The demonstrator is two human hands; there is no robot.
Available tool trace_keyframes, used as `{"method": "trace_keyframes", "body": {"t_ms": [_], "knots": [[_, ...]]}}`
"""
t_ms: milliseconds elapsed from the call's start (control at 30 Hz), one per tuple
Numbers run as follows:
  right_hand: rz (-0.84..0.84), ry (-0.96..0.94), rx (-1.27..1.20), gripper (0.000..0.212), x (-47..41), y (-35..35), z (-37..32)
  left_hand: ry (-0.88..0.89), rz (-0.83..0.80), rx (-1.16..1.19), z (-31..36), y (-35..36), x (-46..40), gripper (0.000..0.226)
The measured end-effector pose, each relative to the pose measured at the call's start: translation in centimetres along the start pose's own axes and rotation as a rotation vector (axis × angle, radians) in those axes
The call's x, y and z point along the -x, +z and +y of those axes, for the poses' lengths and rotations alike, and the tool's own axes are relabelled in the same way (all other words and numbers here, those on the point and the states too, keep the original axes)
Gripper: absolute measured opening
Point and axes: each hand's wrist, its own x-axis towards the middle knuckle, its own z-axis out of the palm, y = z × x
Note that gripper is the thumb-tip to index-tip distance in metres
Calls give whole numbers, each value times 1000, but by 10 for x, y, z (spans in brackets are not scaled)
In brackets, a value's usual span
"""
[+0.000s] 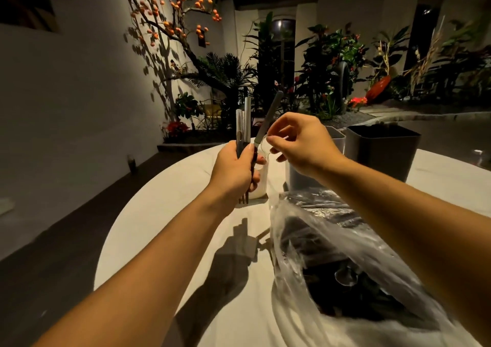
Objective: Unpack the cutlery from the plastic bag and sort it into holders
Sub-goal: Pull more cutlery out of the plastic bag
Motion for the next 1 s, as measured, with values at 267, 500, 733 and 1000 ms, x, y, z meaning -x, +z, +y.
{"method": "trace_keyframes", "body": {"t_ms": [267, 500, 733, 1000], "knots": [[125, -9, 109, 7, -52, 26, 19, -12, 84, -63, -3, -17, -55, 17], [64, 5, 336, 5, -76, 48, 48, -92, 128, -13, -18, -32, -76, 23], [-102, -12, 565, 7, -82, 79, 57, -131, 132, -7, -34, -41, -76, 23], [-84, -7, 512, 9, -77, 69, 55, -146, 96, -30, -33, -40, -65, 20]]}}
